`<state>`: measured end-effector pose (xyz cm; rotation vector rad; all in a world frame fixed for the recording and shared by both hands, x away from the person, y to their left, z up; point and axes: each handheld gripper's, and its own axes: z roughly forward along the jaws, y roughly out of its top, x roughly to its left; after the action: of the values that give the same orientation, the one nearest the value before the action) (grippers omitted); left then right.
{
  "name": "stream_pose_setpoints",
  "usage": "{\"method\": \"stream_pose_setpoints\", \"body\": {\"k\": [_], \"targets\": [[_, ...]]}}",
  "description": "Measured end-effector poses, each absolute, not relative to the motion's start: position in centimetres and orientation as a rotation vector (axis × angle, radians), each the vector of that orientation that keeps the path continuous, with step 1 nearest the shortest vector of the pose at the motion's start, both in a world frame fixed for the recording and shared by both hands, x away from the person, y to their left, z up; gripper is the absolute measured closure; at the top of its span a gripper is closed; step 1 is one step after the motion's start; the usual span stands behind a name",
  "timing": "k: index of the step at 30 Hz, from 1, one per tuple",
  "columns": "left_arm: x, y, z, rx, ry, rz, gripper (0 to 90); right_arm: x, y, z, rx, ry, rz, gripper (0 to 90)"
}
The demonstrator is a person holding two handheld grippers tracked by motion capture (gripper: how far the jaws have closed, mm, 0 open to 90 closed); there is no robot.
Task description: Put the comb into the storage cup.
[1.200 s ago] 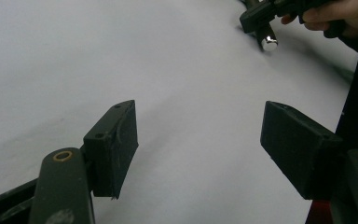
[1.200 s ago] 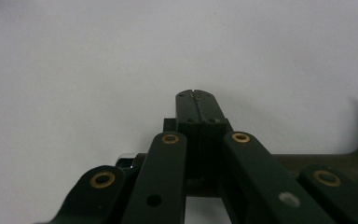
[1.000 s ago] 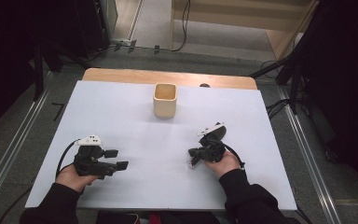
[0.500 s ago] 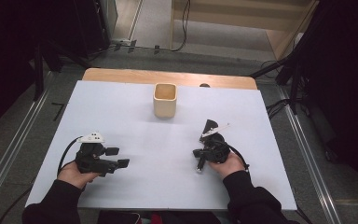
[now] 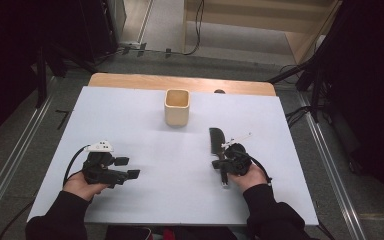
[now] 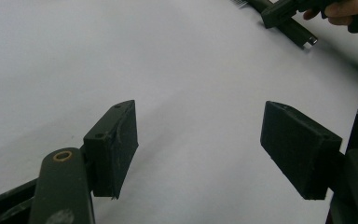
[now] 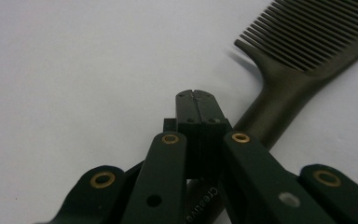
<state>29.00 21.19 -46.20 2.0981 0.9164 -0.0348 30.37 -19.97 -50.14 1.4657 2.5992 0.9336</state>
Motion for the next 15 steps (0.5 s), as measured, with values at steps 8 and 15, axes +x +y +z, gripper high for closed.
{"method": "stream_pose_setpoints", "body": {"k": [8, 15], "targets": [[29.0, 21.1, -46.2, 2.100, 0.910, -0.036, 27.9, 30.5, -21.0, -50.2, 1.496, 2.586, 0.932, 87.7], [29.0, 21.1, -46.2, 2.101, 0.910, -0.036, 27.9, 30.6, -21.5, -50.2, 1.513, 2.576, 0.926, 87.7]]}}
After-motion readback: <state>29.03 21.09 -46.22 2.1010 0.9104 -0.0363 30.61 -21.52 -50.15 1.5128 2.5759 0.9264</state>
